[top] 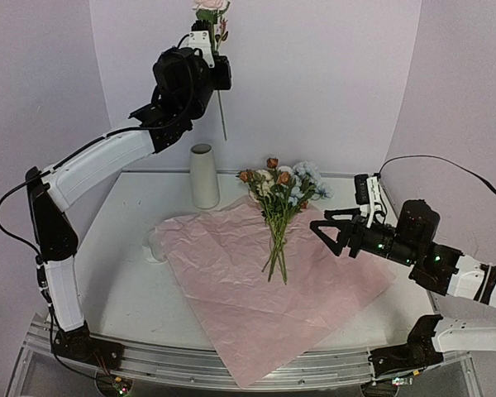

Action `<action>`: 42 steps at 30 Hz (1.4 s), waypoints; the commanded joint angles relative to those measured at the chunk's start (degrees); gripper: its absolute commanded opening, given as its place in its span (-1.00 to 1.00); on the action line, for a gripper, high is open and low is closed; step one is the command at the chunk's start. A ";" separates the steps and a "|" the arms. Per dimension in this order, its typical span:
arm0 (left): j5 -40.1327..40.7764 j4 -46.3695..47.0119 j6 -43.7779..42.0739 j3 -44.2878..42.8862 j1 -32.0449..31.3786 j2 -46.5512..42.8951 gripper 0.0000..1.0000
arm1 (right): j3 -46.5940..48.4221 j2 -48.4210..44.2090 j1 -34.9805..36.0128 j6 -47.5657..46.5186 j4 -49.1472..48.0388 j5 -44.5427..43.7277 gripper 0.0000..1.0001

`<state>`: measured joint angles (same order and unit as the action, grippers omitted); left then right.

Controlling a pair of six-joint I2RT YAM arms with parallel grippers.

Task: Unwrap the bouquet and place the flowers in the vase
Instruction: Insert the fake flower into the vase.

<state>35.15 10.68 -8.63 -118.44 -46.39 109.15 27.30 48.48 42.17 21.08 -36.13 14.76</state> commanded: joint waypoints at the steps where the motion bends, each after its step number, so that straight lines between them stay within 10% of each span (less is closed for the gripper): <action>1: 2.27 2.09 -8.62 -8.07 2.32 5.51 -1.00 | 2.40 -0.34 0.28 -1.82 0.95 -1.65 0.71; 42: -1.82 4.79 8.15 9.39 13.17 11.33 -1.00 | 3.47 2.29 0.28 -2.57 2.90 -2.65 0.71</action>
<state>34.04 13.13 -3.61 -111.19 -33.76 119.97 28.14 50.56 42.17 18.81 -31.50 12.36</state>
